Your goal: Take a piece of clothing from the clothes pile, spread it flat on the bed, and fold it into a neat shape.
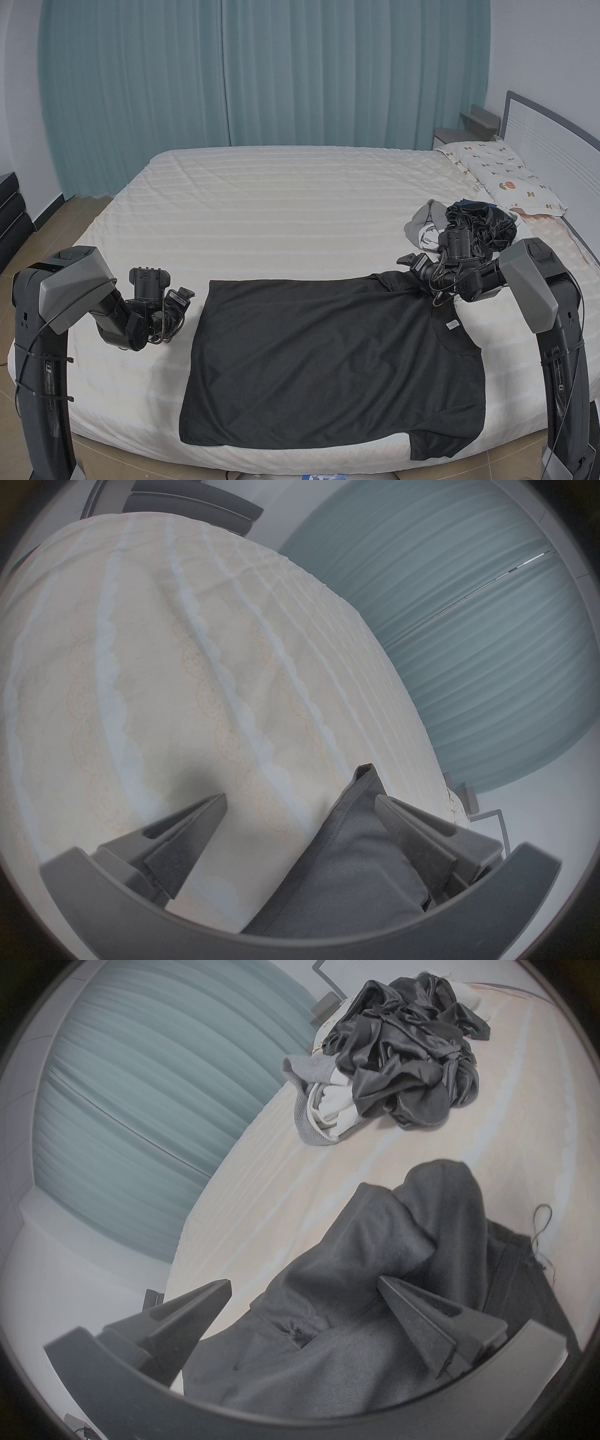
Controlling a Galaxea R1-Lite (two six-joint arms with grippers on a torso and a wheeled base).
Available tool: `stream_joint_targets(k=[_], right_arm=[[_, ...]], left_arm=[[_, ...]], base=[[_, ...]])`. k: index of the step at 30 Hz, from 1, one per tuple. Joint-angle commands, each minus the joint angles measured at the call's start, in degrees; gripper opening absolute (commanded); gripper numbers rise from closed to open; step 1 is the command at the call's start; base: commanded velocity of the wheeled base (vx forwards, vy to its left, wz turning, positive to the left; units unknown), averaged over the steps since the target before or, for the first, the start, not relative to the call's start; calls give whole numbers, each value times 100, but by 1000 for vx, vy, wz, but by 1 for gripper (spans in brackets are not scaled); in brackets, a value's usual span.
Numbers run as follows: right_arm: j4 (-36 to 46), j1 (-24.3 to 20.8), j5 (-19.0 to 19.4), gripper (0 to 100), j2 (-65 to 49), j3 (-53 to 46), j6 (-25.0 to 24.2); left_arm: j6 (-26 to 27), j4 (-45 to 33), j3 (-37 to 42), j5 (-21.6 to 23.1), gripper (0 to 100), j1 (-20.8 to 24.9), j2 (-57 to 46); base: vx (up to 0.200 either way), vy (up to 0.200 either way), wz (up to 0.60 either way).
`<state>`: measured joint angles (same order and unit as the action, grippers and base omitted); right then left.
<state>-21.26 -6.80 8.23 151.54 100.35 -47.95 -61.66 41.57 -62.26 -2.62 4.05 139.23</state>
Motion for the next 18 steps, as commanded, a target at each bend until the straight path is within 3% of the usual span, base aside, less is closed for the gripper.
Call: stream_joint_targets(k=[1,18], right_arm=[[-1,-40,-5,100,121,37,5],[606,-111,-14,100,-151,-42,-277]], left_arm=[[-4,0,3,-2,100,0,17],[5,0,-6,-2,100,0,17]], base=[[0,0,0],[0,0,0]])
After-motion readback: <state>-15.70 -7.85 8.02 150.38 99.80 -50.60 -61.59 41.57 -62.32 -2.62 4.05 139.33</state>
